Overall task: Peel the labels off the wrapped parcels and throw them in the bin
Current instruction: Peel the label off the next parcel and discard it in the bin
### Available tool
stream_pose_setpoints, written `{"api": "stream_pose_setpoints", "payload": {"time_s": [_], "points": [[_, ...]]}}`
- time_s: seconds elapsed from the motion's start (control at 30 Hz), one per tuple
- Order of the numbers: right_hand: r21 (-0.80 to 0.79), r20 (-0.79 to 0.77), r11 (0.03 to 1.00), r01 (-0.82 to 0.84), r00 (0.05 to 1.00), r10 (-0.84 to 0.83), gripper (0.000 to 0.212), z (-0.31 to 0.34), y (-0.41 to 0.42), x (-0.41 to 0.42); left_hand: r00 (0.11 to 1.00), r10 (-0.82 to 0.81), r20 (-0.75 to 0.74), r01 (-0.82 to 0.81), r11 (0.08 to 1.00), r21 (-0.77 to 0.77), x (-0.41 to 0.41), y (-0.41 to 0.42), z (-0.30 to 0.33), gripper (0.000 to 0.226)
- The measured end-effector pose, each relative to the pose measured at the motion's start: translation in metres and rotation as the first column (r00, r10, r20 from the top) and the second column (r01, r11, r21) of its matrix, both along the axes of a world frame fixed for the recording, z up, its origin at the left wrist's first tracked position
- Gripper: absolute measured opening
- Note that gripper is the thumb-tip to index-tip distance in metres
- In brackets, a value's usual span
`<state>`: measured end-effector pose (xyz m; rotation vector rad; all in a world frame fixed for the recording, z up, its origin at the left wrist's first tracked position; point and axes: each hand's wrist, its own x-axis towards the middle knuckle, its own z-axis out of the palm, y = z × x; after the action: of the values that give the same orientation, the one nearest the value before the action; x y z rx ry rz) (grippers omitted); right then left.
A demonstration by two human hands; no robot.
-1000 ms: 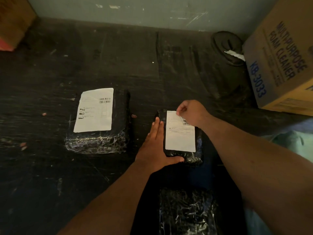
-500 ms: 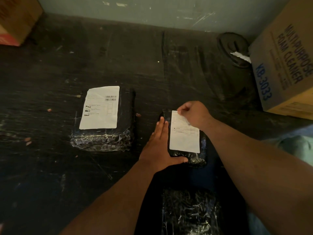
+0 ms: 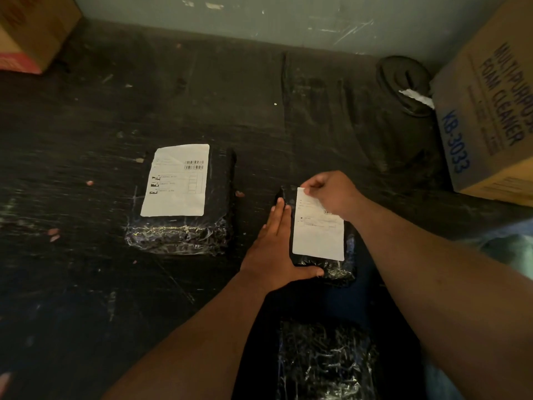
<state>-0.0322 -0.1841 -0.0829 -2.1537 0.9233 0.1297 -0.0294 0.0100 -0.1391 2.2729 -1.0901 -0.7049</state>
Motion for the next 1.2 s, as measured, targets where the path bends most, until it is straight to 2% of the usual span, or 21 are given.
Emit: {"api": "stream_pose_setpoints", "payload": {"time_s": [0.2, 0.3, 0.4, 0.53, 0.63, 0.77, 0.87, 0.97, 1.07, 1.2], "points": [[0.09, 0.113, 0.996, 0.009, 0.993, -0.02, 0.018, 0.004, -0.001, -0.015, 1.0, -0.001, -0.016, 0.001, 1.0, -0.003, 0.0, 0.0, 0.002, 0.148], [0.119, 0.126, 0.992, 0.048, 0.99, -0.063, 0.032, 0.012, -0.011, -0.021, 1.0, 0.002, -0.025, -0.002, 1.0, -0.007, 0.0, 0.001, 0.002, 0.147], [0.065, 0.032, 0.996, 0.056, 0.998, -0.058, 0.035, 0.02, -0.027, -0.025, 1.0, 0.011, -0.026, -0.011, 1.0, -0.017, -0.001, 0.001, 0.002, 0.147], [-0.052, -0.173, 0.985, -0.163, 0.973, 0.151, 0.037, 0.021, -0.027, -0.028, 1.0, 0.006, -0.011, -0.007, 1.0, -0.011, -0.001, 0.001, 0.002, 0.146], [-0.126, -0.26, 0.97, -0.206, 0.951, 0.168, 0.037, 0.018, -0.022, -0.022, 1.0, 0.007, -0.004, -0.007, 1.0, -0.005, -0.001, 0.001, 0.003, 0.146], [-0.225, -0.257, 0.956, -0.188, 0.958, 0.128, 0.022, 0.019, -0.021, -0.019, 1.0, 0.014, 0.007, -0.014, 1.0, 0.003, -0.001, 0.001, 0.001, 0.147], [-0.265, -0.242, 0.945, -0.19, 0.962, 0.126, 0.019, 0.019, -0.019, -0.02, 1.0, 0.018, 0.015, -0.018, 1.0, 0.002, -0.001, 0.001, 0.001, 0.148], [-0.279, -0.227, 0.94, -0.198, 0.964, 0.135, 0.03, 0.019, -0.02, -0.02, 1.0, 0.017, 0.019, -0.017, 1.0, -0.002, -0.001, 0.0, 0.0, 0.148], [-0.245, -0.332, 0.934, -0.261, 0.927, 0.172, 0.046, 0.024, -0.025, -0.02, 1.0, 0.017, 0.015, -0.017, 1.0, -0.006, -0.001, 0.0, 0.001, 0.148], [-0.222, -0.375, 0.934, -0.278, 0.909, 0.181, 0.028, 0.03, -0.027, -0.02, 1.0, 0.018, 0.007, -0.018, 1.0, 0.001, -0.002, 0.0, 0.003, 0.147]]}}
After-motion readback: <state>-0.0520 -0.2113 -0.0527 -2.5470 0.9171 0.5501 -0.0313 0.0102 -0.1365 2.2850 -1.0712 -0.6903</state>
